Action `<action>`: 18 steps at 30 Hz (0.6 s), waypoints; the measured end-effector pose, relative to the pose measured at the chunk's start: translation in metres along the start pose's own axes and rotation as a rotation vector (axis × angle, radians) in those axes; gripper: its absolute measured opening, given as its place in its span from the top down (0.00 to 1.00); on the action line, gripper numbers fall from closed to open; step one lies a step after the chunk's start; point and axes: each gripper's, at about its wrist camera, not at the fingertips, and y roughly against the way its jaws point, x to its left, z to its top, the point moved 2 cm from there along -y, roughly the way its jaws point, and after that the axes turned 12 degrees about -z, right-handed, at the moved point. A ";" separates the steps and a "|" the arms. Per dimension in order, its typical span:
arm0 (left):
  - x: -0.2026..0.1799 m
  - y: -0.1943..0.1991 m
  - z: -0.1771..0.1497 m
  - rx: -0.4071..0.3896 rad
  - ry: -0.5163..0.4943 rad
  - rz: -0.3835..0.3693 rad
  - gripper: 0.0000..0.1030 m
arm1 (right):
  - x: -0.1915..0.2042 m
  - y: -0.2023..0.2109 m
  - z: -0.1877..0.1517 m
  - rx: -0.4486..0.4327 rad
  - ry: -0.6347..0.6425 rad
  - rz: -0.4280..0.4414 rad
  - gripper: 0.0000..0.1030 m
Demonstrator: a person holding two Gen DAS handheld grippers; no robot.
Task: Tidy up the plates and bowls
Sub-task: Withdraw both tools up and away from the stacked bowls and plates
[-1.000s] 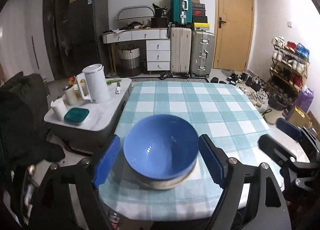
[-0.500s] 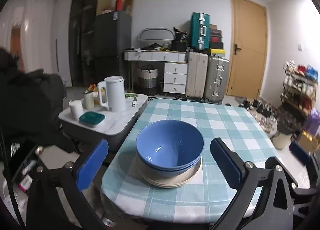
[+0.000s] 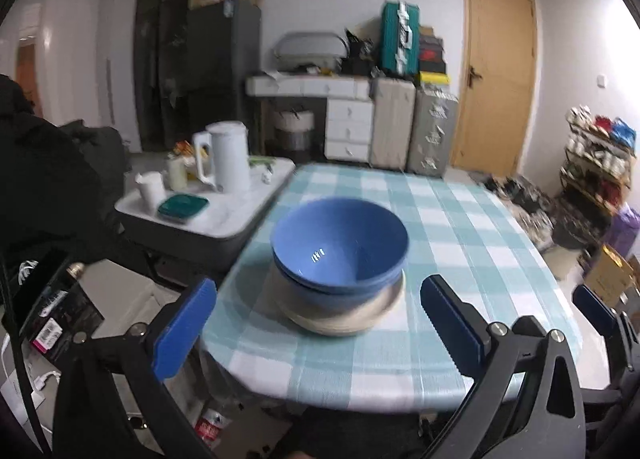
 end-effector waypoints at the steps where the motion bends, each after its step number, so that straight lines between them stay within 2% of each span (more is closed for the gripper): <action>1: -0.001 -0.003 -0.001 0.009 -0.006 0.015 0.00 | 0.000 0.000 -0.001 0.001 0.000 -0.003 0.01; 3: -0.001 -0.003 -0.003 0.009 -0.012 0.027 0.00 | 0.002 -0.001 -0.004 0.001 -0.001 -0.002 0.01; 7: -0.002 -0.002 -0.004 0.015 -0.004 -0.012 0.00 | 0.003 -0.001 -0.006 0.001 -0.002 0.005 0.01; 10: -0.004 -0.002 -0.005 0.013 -0.016 0.005 0.00 | 0.004 0.000 -0.008 -0.004 -0.007 0.004 0.01; 18: -0.003 -0.001 -0.009 0.021 -0.020 -0.009 0.00 | 0.006 0.001 -0.012 0.000 0.001 -0.002 0.01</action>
